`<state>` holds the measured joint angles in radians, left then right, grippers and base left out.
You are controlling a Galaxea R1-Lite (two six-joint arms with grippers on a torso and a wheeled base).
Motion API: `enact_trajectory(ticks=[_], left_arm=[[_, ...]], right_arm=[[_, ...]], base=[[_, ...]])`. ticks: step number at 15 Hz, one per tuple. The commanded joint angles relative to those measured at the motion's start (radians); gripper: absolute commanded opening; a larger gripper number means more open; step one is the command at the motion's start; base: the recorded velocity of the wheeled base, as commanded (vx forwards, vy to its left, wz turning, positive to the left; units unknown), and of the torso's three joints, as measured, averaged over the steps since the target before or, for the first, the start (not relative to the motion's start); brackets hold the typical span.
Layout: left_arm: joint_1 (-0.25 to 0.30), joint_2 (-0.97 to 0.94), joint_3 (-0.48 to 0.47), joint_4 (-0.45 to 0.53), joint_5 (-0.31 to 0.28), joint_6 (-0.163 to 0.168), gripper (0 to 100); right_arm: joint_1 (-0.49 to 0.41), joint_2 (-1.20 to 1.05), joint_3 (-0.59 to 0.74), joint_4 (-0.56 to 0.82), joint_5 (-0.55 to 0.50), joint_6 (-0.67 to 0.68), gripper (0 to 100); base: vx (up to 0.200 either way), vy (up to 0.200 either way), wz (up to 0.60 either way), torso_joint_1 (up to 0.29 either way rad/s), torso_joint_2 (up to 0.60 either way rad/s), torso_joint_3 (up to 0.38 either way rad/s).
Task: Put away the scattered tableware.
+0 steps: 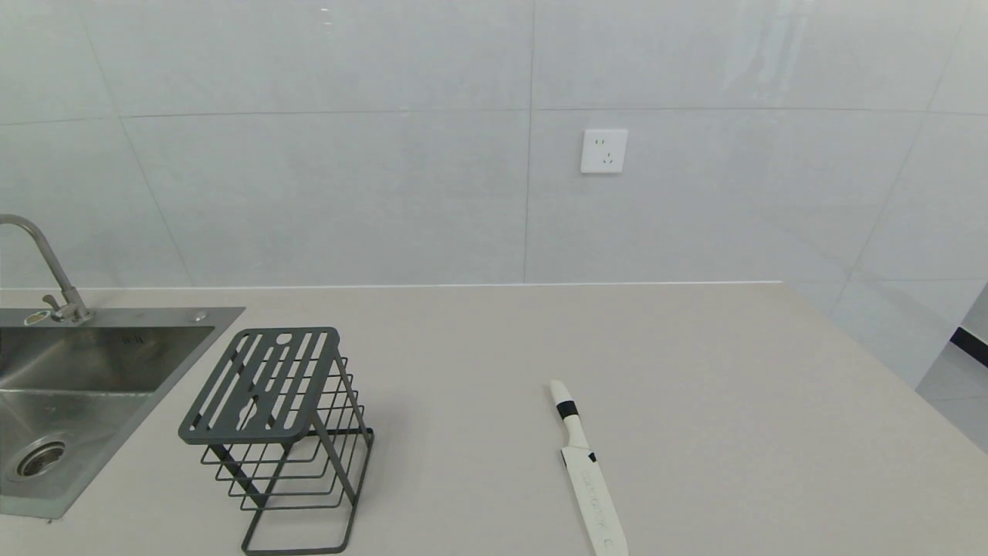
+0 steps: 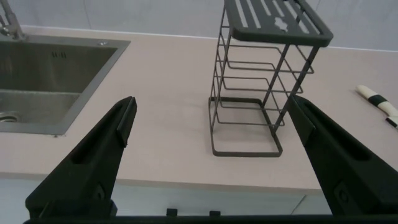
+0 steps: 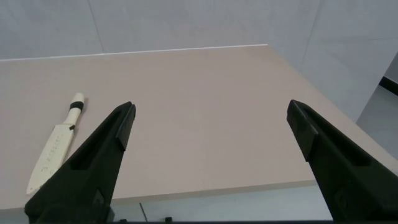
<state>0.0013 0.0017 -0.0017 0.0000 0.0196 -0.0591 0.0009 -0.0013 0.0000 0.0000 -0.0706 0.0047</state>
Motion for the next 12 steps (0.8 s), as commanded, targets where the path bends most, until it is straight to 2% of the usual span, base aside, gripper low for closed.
enact_trajectory(ticks=[1,4,8,12], left_arm=[[0.000,0.001,0.000,0.000,0.000,-0.001,100],[0.000,0.001,0.000,0.000,0.000,-0.001,100],[0.000,0.001,0.000,0.000,0.000,0.001,100],[0.000,0.001,0.000,0.000,0.000,-0.001,100]], right_arm=[[0.001,0.001,0.000,0.000,0.000,0.000,100],[0.001,0.001,0.000,0.000,-0.001,0.005,100],[0.001,0.001,0.000,0.000,0.000,0.000,100],[0.001,0.001,0.000,0.000,0.000,0.000,100]], base=[[0.000,0.000,0.00,0.168,-0.46,-0.276],[0.000,0.000,0.00,0.084,-0.23,-0.136],[0.000,0.000,0.00,0.000,0.00,0.000],[0.000,0.000,0.00,0.121,-0.06,0.046]])
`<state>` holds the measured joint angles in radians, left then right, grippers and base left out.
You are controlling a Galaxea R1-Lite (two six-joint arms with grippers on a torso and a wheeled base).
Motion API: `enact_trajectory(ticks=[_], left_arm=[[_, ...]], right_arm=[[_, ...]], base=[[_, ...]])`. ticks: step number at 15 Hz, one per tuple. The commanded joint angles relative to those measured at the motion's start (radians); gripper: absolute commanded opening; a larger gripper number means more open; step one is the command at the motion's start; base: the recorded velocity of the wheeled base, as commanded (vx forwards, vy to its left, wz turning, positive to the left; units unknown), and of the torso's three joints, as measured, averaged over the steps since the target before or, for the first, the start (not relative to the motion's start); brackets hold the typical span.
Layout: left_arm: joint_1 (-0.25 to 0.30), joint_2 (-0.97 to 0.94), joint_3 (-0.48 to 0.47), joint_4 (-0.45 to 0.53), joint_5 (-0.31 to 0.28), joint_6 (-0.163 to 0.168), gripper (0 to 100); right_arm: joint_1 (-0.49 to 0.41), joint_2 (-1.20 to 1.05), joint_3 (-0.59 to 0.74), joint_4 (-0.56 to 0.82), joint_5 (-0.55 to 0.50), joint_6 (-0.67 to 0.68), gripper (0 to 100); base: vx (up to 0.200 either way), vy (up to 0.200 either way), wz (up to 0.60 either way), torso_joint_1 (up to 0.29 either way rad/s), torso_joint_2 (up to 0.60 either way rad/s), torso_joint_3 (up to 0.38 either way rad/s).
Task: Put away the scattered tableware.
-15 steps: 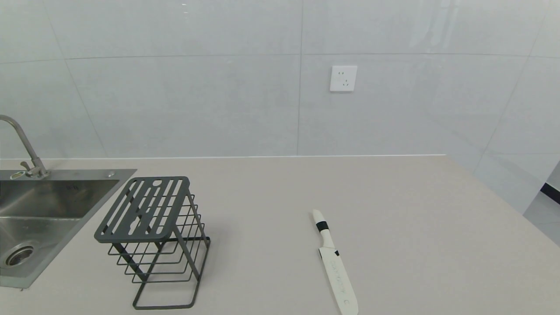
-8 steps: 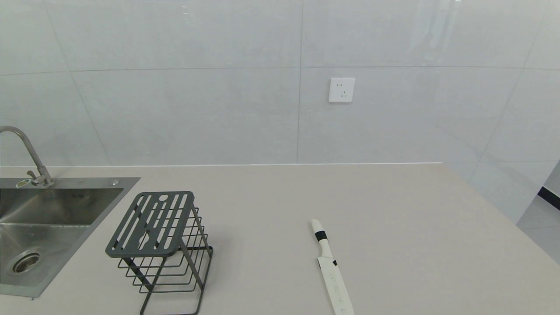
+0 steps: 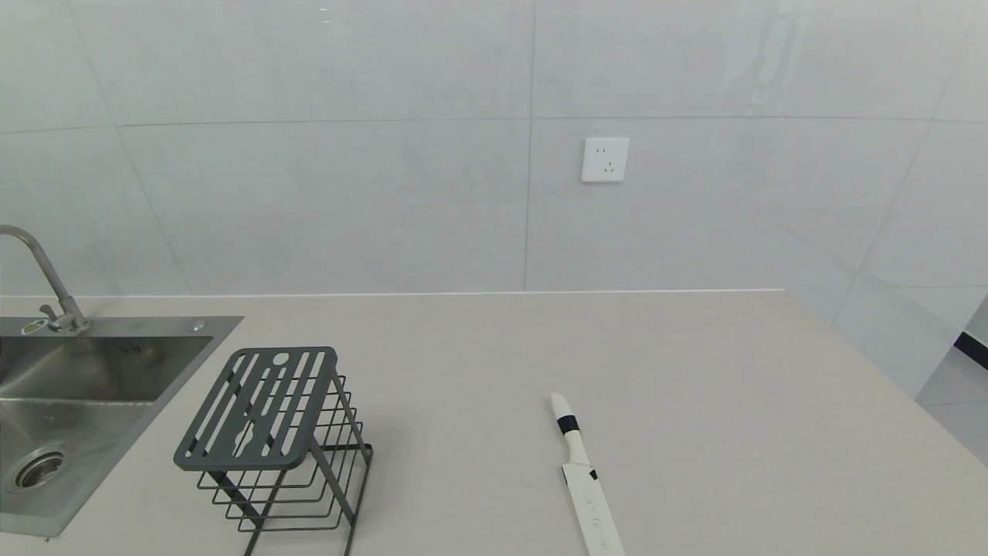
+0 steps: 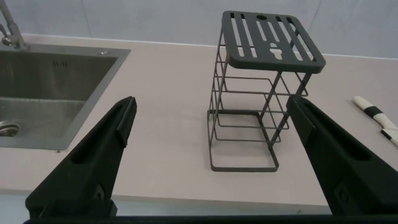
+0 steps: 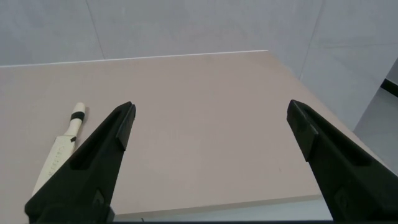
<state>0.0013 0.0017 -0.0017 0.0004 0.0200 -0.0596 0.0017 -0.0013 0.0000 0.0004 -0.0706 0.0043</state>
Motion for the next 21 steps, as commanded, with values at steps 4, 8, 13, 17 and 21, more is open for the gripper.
enact_trajectory(ticks=[4,8,13,17,21], left_arm=[[0.000,0.001,0.000,0.000,0.000,0.000,100],[0.000,0.001,0.000,0.000,0.000,0.001,100],[0.000,0.001,0.000,0.000,0.001,0.000,100],[0.000,0.001,0.000,0.000,0.000,0.000,100],[0.000,0.001,0.000,0.000,0.001,0.000,100]], right_arm=[[0.000,0.001,0.000,0.000,0.000,0.000,100],[0.000,0.001,0.000,0.000,0.000,0.000,100],[0.000,0.001,0.000,0.000,0.000,0.000,100],[0.000,0.001,0.000,0.000,0.000,0.000,100],[0.000,0.001,0.000,0.000,0.000,0.000,100]], base=[[0.000,0.000,0.00,0.000,0.00,0.000],[0.000,0.000,0.00,-0.079,0.23,0.146],[0.000,0.000,0.00,-0.015,0.04,0.026],[0.000,0.000,0.00,0.046,-0.03,0.023],[0.000,0.000,0.00,0.192,-0.11,0.072]])
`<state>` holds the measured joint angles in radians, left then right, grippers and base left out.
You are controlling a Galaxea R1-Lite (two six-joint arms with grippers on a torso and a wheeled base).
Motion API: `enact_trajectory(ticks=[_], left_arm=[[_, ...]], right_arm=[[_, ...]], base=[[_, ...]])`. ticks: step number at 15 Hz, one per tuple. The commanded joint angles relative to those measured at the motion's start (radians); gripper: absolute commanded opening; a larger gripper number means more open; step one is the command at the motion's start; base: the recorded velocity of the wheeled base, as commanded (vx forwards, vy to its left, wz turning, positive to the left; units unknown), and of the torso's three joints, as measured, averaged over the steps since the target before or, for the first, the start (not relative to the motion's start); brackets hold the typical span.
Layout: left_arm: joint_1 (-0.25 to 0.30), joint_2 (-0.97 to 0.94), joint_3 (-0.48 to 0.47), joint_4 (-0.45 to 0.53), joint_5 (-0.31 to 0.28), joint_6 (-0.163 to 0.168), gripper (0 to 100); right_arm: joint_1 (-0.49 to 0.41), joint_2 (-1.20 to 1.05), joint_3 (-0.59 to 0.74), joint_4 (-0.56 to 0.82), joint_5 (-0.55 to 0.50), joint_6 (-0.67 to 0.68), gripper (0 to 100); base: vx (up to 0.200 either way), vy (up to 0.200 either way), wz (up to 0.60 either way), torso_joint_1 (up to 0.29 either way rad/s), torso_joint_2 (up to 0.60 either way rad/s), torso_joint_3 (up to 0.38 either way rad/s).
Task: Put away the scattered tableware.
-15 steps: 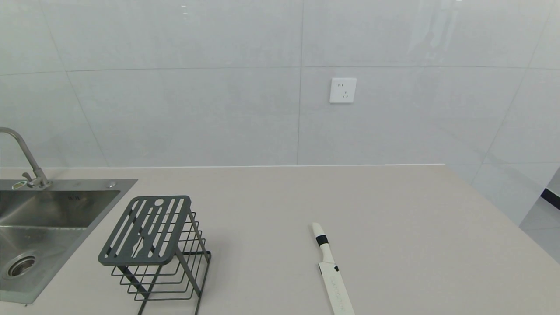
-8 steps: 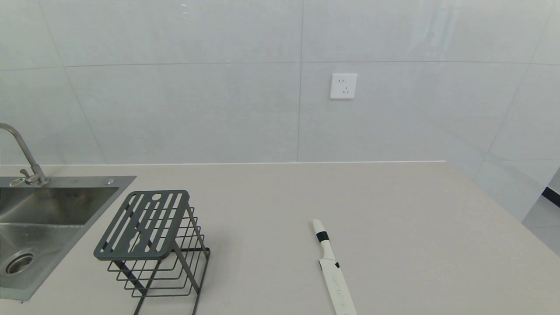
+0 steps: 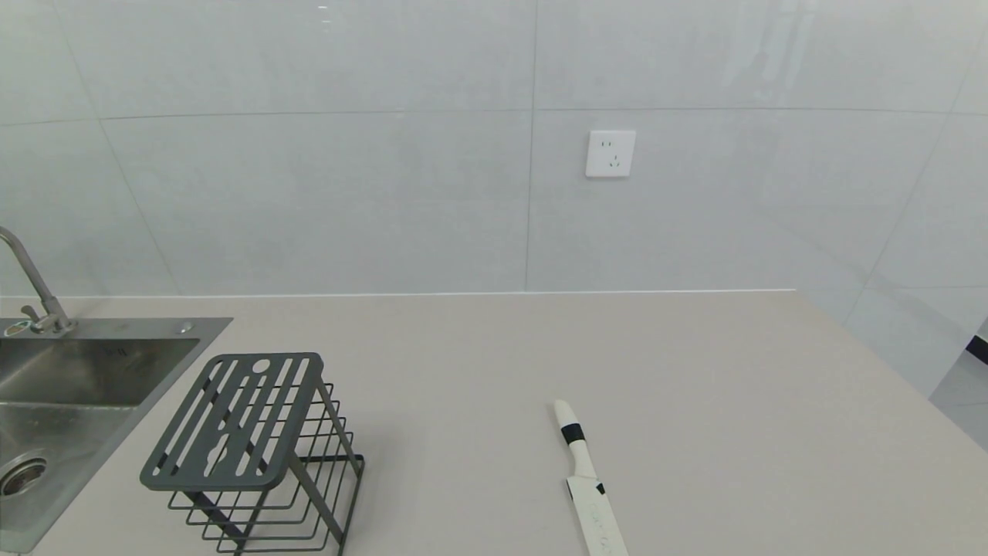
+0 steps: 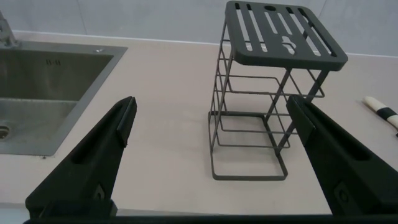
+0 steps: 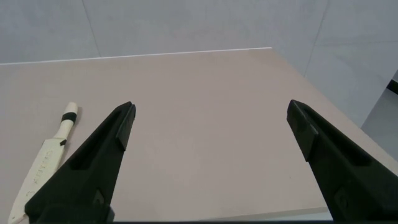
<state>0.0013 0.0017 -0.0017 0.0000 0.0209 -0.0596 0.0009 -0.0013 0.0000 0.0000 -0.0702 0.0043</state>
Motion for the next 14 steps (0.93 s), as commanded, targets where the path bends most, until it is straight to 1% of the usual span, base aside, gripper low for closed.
enact_trajectory(ticks=[1,2,6,11,14], left_arm=[[0.000,0.001,0.000,0.000,0.001,0.000,100],[0.000,0.001,0.000,0.000,0.001,0.000,100],[0.000,0.001,0.000,0.000,0.001,0.000,100],[0.000,0.001,0.000,0.000,0.001,0.000,100],[0.000,0.001,0.000,0.000,0.001,0.001,100]], right_arm=[[0.001,0.001,0.000,0.000,0.000,0.000,100],[0.001,0.001,0.000,0.000,0.000,-0.001,100],[0.001,0.001,0.000,-0.002,0.001,-0.001,100],[0.002,0.001,0.000,-0.003,0.007,0.002,100],[0.002,0.001,0.000,-0.006,0.047,-0.020,100]], base=[[0.000,0.000,0.00,0.000,0.00,0.000],[0.000,0.000,0.00,0.000,0.00,0.000],[0.000,0.000,0.00,0.101,-0.29,-0.166],[0.000,0.000,0.00,0.004,-0.01,-0.008],[0.000,0.000,0.00,0.000,0.00,0.000]])
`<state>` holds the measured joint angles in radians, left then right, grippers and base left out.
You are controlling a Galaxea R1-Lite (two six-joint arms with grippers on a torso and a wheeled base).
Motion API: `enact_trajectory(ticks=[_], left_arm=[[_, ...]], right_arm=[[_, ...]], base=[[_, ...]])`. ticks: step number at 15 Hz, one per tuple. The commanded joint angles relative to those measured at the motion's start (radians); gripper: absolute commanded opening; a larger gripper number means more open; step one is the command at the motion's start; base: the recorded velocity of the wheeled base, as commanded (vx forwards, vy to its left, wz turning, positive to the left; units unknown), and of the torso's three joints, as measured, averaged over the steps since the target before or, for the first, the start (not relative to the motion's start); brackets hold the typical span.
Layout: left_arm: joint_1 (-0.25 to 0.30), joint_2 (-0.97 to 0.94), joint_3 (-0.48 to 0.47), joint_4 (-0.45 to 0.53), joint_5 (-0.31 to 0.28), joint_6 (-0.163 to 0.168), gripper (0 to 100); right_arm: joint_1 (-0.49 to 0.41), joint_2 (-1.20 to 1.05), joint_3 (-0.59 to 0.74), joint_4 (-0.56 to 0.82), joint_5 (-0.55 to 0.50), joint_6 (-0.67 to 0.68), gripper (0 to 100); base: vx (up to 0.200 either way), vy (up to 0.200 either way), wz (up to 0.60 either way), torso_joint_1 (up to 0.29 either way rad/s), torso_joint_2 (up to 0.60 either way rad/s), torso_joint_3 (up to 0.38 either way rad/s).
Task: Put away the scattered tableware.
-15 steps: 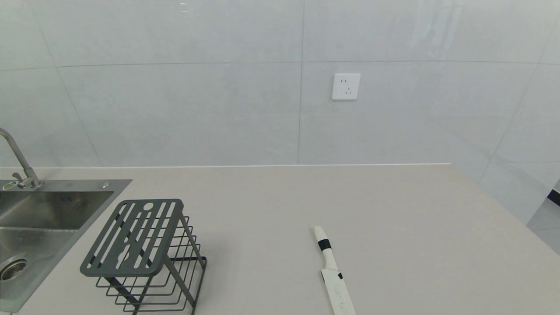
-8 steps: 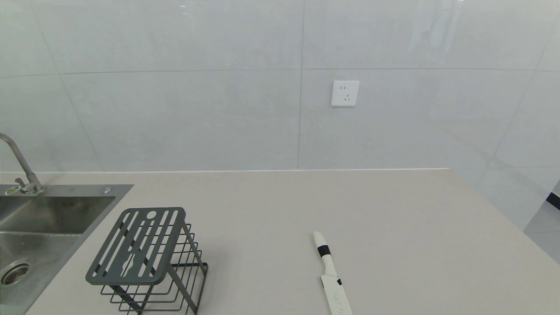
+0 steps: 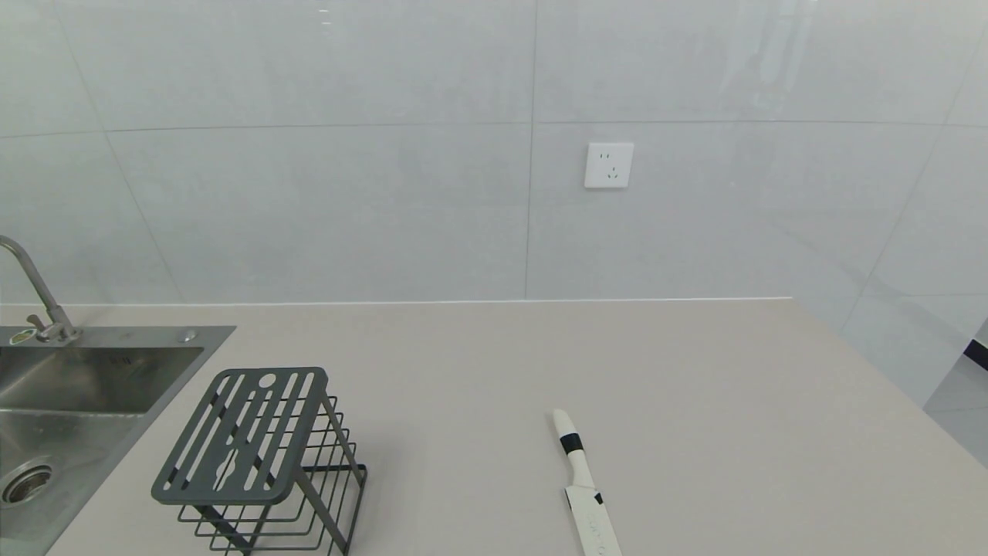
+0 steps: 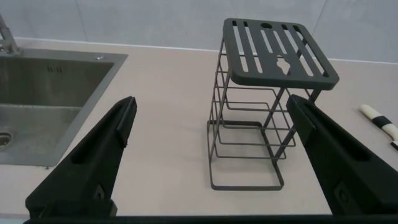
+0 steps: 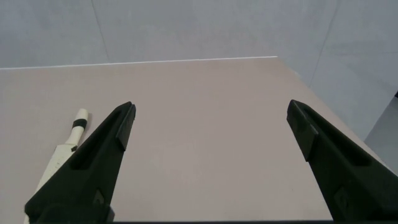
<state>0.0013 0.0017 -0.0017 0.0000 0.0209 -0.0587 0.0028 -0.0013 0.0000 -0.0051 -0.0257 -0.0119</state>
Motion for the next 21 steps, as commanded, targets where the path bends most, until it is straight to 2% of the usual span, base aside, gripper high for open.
enact_trajectory(ticks=[1,2,3,4,6,7,9,10,12,13,15,16,17,21], left_arm=[[0.000,0.001,0.000,0.000,0.001,0.000,100],[0.000,0.001,0.000,0.000,0.001,-0.001,100],[0.000,0.001,0.000,0.000,-0.001,-0.001,100],[0.000,0.001,0.000,0.000,-0.001,0.000,100],[0.000,0.001,0.000,0.000,-0.001,0.002,100],[0.000,0.001,0.000,0.000,-0.001,0.004,100],[0.000,0.001,0.000,0.002,-0.001,0.007,100],[0.000,0.001,0.000,0.002,-0.001,0.007,100],[0.000,0.001,0.000,0.002,-0.002,0.011,100],[0.000,0.001,0.000,0.002,-0.006,0.022,100],[0.000,0.001,0.000,0.000,-0.006,0.022,100],[0.000,0.001,0.000,0.000,-0.007,0.028,100],[0.000,0.001,0.000,0.002,-0.012,0.050,100],[0.000,0.001,0.000,0.003,-0.027,0.062,100]], right_arm=[[-0.001,0.001,0.000,-0.001,0.003,-0.005,100],[-0.006,0.026,-0.137,-0.027,0.018,-0.002,100],[0.005,0.144,-0.321,-0.027,0.043,-0.010,100],[0.029,0.253,-0.423,-0.015,0.079,-0.036,100],[0.091,0.449,-0.448,0.005,0.205,-0.111,100],[0.102,0.523,-0.459,0.007,0.219,-0.129,100],[0.191,0.870,-0.575,0.007,0.222,-0.263,100],[0.195,0.877,-0.578,0.007,0.221,-0.264,100],[0.368,1.167,-0.640,0.004,0.152,-0.275,100],[0.424,1.241,-0.652,0.001,0.132,-0.270,100],[0.471,1.351,-0.661,-0.006,0.130,-0.270,100],[0.493,1.382,-0.650,-0.024,0.130,-0.272,100],[0.507,1.396,-0.643,-0.039,0.132,-0.273,100],[0.565,1.471,-0.667,-0.121,0.133,-0.269,100]], base=[[0.000,0.000,0.00,0.000,0.00,0.000],[0.000,0.000,0.00,0.000,0.00,0.000],[0.000,0.000,0.00,0.000,0.00,0.000],[0.000,0.000,0.00,0.000,0.00,0.000],[0.000,0.000,0.00,0.000,0.00,0.000],[0.000,0.000,0.00,0.000,0.00,0.000],[0.000,0.000,0.00,0.000,0.00,0.000],[0.000,0.000,0.00,0.000,0.00,0.000],[0.000,0.000,0.00,0.000,0.00,0.000],[0.000,0.000,0.00,0.000,0.00,0.000],[0.000,0.000,0.00,0.000,0.00,0.000],[0.000,0.000,0.00,0.000,0.00,0.000],[0.000,0.000,0.00,0.000,0.00,0.000],[0.000,-0.050,0.00,0.001,0.00,0.001]])
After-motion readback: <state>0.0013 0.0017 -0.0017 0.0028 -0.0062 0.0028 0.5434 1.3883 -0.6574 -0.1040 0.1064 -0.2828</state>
